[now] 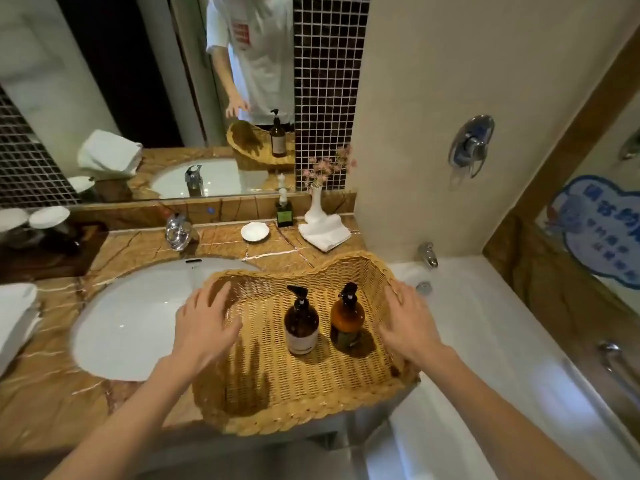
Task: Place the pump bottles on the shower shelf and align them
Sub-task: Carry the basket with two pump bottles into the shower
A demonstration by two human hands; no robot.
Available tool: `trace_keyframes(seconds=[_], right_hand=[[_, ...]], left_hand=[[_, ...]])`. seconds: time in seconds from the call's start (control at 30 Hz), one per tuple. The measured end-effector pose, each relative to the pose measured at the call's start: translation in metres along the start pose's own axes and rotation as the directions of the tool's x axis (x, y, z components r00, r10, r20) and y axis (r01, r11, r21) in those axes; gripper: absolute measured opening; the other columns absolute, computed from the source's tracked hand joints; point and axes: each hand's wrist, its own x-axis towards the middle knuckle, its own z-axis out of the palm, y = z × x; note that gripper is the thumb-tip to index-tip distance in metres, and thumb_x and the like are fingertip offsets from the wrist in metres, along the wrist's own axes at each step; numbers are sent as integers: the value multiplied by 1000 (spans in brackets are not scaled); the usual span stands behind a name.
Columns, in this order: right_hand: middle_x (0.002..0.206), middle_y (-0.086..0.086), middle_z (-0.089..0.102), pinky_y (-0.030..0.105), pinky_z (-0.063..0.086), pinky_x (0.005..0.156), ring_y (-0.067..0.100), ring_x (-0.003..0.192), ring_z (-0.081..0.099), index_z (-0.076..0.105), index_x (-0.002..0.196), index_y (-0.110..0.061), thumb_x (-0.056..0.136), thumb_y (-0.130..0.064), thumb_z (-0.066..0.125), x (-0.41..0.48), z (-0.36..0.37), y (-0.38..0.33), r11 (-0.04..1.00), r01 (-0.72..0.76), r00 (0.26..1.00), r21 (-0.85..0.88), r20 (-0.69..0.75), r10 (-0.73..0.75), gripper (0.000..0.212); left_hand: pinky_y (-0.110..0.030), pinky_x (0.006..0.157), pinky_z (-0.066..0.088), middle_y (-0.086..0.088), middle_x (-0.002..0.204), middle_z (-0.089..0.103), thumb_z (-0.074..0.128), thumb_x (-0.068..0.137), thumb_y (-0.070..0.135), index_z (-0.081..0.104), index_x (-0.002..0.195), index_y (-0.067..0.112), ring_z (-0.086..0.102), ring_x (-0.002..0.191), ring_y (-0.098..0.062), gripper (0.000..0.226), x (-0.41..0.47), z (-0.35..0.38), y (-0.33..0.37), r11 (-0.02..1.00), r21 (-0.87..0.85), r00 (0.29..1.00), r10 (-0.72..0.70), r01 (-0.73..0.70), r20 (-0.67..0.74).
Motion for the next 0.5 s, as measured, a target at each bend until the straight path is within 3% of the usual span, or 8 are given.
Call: trace_keyframes(seconds=[0.1,0.2,0.37,0.43,0.5], right_hand=[[154,18,16,51,21,113,38,140,15,12,146,-21,85,-50,50,10,5,16,995,-86,995,46,48,84,77],[155,18,9,53,31,105,40,139,19,7,146,-27,86,-51,50,16,14,23,974,-184,977,136,138,165,78],[144,15,30,50,47,93,36,118,48,12,143,-27,90,-44,42,21,29,32,953,-193,973,235,172,155,63],[137,11,38,50,47,92,32,111,51,19,140,-27,95,-44,30,20,31,29,940,-225,966,255,186,181,50],[132,12,39,51,46,88,34,109,49,24,140,-25,97,-31,34,21,35,28,934,-253,963,251,163,217,45]], left_hand=[[-56,112,17,-9,157,13,43,85,56,21,145,30,12,141,-35,69,-9,18,-7,981,12,975,-196,196,99],[-57,111,21,-10,157,3,46,84,58,17,146,33,12,142,-36,73,-22,40,-13,951,9,934,-305,309,184],[-52,104,36,-7,155,0,59,85,35,19,145,31,27,137,-37,73,-26,51,-12,908,-113,910,-384,403,155],[-51,100,42,-8,154,2,62,84,27,18,145,32,38,131,-39,76,-26,53,-16,901,-119,905,-401,418,140],[-48,92,50,-12,151,12,62,84,25,17,144,34,53,116,-39,76,-27,57,-21,897,-115,900,-410,428,148]])
